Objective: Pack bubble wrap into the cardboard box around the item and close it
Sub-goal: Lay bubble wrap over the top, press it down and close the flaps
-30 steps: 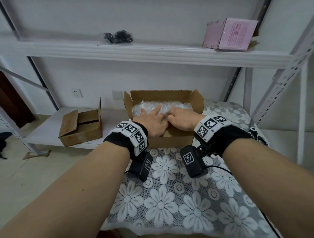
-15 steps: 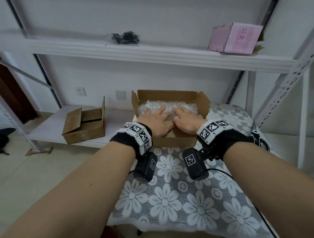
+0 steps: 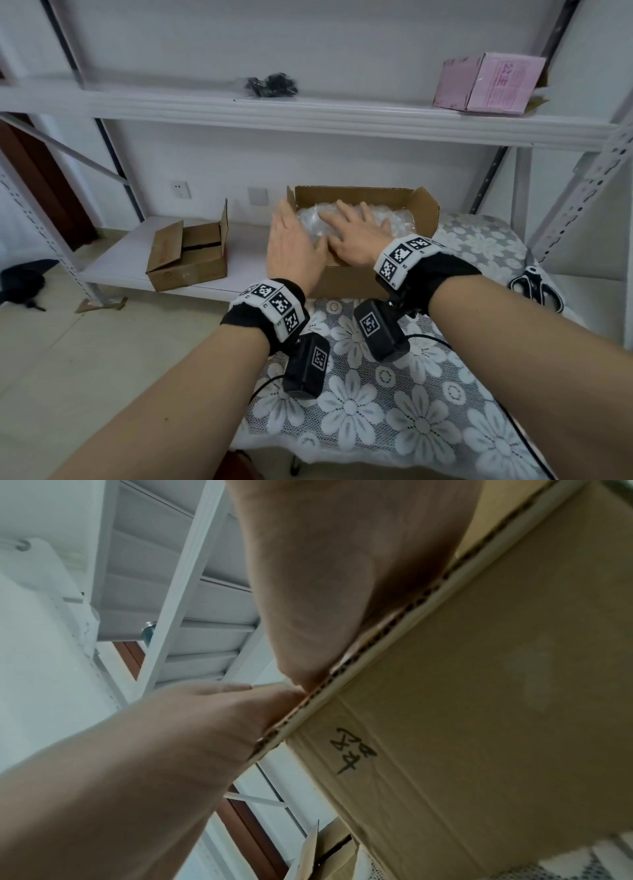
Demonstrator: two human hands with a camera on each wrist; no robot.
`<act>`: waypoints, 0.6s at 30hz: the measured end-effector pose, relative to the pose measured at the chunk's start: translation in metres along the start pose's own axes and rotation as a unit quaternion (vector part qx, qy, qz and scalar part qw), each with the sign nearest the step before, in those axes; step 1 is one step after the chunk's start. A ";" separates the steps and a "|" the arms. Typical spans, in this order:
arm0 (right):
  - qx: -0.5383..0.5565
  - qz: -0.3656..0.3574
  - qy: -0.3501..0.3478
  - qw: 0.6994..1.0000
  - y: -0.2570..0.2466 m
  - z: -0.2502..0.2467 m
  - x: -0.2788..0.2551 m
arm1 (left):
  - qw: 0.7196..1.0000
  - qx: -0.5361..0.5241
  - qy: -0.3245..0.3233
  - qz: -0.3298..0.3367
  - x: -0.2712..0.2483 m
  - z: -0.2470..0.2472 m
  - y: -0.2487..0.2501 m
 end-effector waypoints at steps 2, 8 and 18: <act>0.000 0.015 -0.026 1.000 0.004 0.007 0.002 | 1.000 -0.027 -0.008 0.008 -0.003 0.005 0.002; -0.019 0.013 -0.075 0.997 -0.002 0.009 0.001 | 0.999 -0.022 0.004 0.039 -0.007 0.008 0.002; 0.014 0.002 -0.050 0.999 -0.009 -0.009 0.023 | 0.997 -0.044 0.007 0.057 -0.009 0.010 0.002</act>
Point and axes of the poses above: each hand's wrist, its own x-axis towards the middle knuckle, its own z-axis out of the palm, y = z × x, the point moved 10 cm from there along x, towards the middle knuckle, and after that the axes turned 13 degrees about y, right-handed, at the moved point
